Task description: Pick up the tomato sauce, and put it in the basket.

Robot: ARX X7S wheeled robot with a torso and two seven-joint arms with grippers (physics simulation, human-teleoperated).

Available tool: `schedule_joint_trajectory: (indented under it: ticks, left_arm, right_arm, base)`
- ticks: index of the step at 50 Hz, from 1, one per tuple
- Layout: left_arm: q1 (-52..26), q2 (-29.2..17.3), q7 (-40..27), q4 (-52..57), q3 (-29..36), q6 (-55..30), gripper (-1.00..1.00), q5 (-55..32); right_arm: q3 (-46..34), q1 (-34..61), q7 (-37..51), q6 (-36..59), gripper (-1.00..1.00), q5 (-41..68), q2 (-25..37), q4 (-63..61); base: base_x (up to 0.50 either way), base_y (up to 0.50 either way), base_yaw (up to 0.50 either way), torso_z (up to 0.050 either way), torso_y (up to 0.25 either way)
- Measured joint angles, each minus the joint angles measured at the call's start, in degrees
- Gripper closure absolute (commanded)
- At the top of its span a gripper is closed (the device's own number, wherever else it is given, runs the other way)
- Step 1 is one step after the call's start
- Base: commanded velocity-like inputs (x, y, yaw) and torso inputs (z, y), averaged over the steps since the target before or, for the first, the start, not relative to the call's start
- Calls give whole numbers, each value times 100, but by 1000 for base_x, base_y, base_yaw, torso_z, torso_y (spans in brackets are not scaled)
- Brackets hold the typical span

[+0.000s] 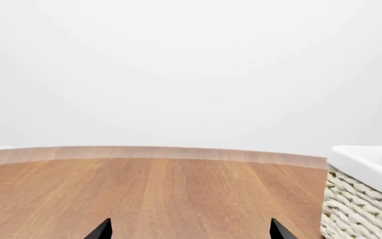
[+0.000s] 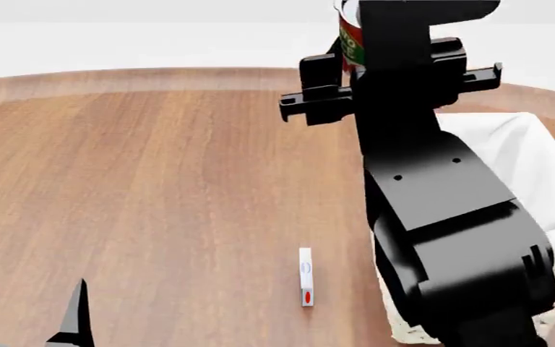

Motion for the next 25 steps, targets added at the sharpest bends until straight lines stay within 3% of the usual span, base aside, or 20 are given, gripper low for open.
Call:
schedule_joint_trajectory:
  ticks: [25]
  left_arm:
    - [-1, -51, -42, -20, 2, 37, -100, -18]
  right_arm:
    - [88, 1832, -504, -1797, 100, -506, -300, 4541]
  base:
    - [0, 0, 0, 0, 0]
